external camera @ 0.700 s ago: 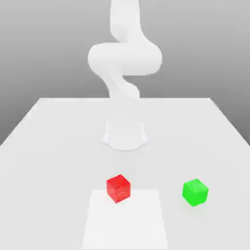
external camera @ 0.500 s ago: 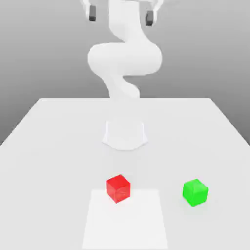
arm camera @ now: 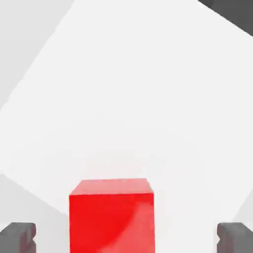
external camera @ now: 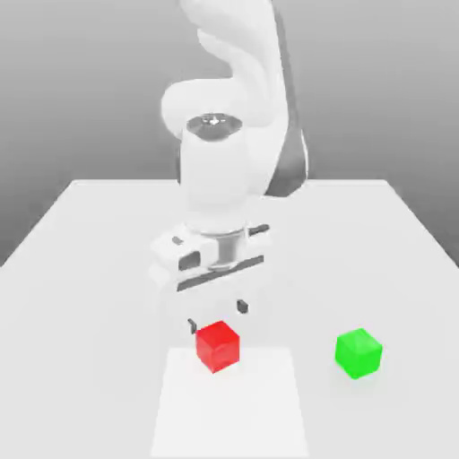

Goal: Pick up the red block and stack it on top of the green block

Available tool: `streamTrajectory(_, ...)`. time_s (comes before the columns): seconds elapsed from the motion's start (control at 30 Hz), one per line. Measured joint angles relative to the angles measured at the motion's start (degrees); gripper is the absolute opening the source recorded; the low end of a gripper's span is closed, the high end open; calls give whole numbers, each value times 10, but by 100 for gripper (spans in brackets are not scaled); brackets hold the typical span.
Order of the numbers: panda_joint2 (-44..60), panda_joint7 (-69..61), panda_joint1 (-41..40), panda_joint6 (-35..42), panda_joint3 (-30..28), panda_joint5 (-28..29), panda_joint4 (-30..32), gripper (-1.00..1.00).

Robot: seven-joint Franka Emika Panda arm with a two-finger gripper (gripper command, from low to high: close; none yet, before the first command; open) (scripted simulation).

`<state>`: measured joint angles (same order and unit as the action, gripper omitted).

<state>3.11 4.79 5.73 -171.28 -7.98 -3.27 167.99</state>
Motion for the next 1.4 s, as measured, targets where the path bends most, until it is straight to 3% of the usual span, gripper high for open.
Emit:
streamTrajectory(0.07,44,-17,-34,-37,39,-22,-5,0)
streamTrajectory(0.1,61,-22,-47,-52,53,-28,-7,-100)
streamTrajectory(0.33,63,-21,-51,-53,57,-27,-8,-100)
streamTrajectory(0.6,-88,29,-55,77,41,45,14,-100)
streamTrajectory(1.17,-101,7,132,181,191,2,-78,-100)
streamTrajectory(1.4,17,54,143,78,193,68,-91,-100)
